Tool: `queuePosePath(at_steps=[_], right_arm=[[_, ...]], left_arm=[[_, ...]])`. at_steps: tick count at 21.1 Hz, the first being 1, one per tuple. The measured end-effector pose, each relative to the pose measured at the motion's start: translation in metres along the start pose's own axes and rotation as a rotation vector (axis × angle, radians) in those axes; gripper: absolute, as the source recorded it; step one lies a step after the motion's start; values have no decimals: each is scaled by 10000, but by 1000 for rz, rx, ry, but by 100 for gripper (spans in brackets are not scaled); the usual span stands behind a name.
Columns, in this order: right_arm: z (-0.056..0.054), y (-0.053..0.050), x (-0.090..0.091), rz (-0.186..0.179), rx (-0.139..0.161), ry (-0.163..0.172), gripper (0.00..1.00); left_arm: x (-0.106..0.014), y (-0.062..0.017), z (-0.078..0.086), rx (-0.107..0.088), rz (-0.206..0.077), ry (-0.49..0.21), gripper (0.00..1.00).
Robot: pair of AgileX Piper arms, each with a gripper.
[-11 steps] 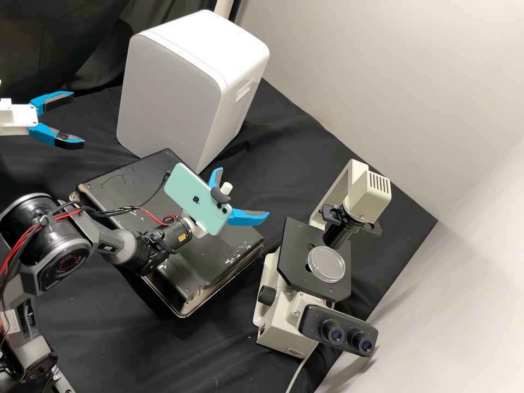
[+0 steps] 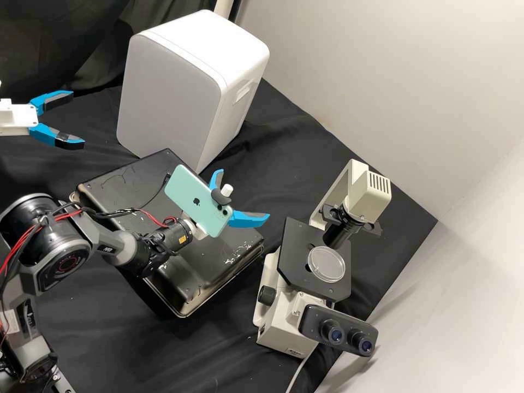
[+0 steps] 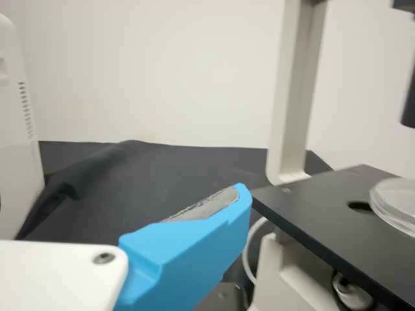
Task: Place the petri dish on the bench
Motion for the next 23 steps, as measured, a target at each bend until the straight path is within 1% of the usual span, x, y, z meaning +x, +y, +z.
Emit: queuePosePath(at_steps=[1,2,3,4,6,8,10,12,14,16,17,18,19,20,23], right_arm=[[27,26,-13,5,-1,-2,100],[63,45,-38,4,5,-9,100],[97,77,-60,12,13,-19,100],[128,109,-83,20,28,-29,100],[166,180,-117,49,42,-28,100],[193,259,-162,82,54,-12,100],[206,327,-188,106,47,2,100],[230,387,-202,130,53,15,100],[269,435,-216,147,52,8,100],[312,480,-230,163,51,-7,100],[340,483,-229,165,53,-15,100],[367,477,-220,162,61,-24,100],[411,464,-206,158,72,-37,100],[438,443,-195,150,76,-45,100],[508,417,-117,140,83,-60,100]], left_arm=[[0,0,0,0,0,0,100],[0,0,2,2,0,-1,100],[0,-1,7,1,-1,-4,100],[0,-2,11,4,-1,-7,100],[0,-4,20,15,-2,-12,100],[0,-4,20,14,-2,-12,100],[0,-4,20,14,-2,-12,100],[0,-4,20,14,-2,-12,100],[0,-4,20,14,-2,-12,100],[0,-4,20,14,-2,-12,100],[0,-4,20,14,-2,-12,100],[0,-4,20,14,-2,-12,100],[0,-4,20,14,-2,-12,100],[0,-4,20,14,-2,-12,100],[0,-4,20,14,-2,-12,100]])
